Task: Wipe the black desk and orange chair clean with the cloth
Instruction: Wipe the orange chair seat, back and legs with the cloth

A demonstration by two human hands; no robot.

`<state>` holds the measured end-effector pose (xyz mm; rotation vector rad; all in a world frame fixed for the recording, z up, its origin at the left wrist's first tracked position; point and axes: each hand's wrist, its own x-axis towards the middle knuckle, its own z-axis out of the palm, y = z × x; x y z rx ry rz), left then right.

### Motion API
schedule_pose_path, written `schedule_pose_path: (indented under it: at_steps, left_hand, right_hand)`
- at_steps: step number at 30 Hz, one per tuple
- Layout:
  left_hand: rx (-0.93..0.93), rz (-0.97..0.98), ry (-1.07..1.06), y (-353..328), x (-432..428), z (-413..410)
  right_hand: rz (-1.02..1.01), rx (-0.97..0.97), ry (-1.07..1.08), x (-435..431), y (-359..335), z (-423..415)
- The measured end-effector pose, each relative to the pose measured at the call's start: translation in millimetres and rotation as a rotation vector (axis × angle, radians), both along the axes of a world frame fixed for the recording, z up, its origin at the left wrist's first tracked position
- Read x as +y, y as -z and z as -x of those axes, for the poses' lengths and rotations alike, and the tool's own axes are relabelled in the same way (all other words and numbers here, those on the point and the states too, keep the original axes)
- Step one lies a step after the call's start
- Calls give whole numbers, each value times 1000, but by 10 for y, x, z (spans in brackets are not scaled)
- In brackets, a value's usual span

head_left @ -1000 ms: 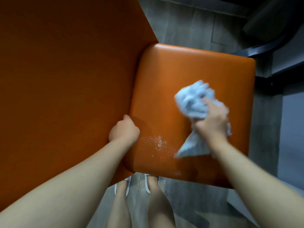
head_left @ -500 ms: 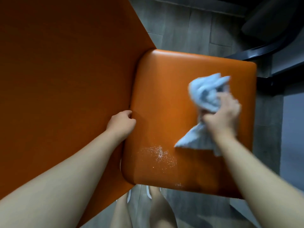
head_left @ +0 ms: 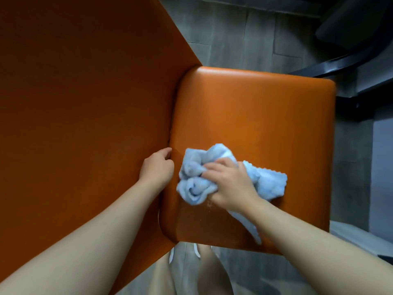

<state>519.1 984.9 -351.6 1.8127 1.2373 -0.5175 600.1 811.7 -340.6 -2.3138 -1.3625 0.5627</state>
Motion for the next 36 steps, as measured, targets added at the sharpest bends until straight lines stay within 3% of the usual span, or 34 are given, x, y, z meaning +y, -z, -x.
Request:
schedule_pose_path:
  at_steps: [3, 6, 7, 10, 14, 16, 18, 20, 25, 30, 36]
  left_hand:
    - [-7, 38, -43, 7, -35, 25]
    - [-21, 34, -46, 34, -52, 41]
    - [-30, 28, -58, 40, -61, 55]
    - [-49, 38, -111, 20, -116, 107]
    - [-57, -43, -110, -59, -159, 157]
    - [-91, -75, -162, -96, -147, 177]
    - [-143, -103, -235, -148, -168, 213]
    - [-189, -146, -260, -207, -231, 280]
    - [-294, -269, -298, -334, -360, 513]
    - [-422, -314, -368, -482, -352, 551]
    - [-514, -257, -476, -597, -299, 522]
  right_hand:
    - [-37, -1, 493, 173, -5, -498]
    - [196, -2, 824, 425, 16, -1323]
    - [260, 40, 798, 494, 31, -1415]
    - [403, -21, 434, 469, 138, -924]
    - [288, 109, -33, 107, -8, 60]
    - [247, 130, 64, 158, -58, -51]
    - [170, 18, 294, 404, -83, -367]
    - [194, -126, 371, 761, -104, -687]
    - [526, -229, 43, 1438, 74, -629]
    - [476, -284, -212, 1195, 107, -168]
    - [392, -67, -513, 561, -11, 600]
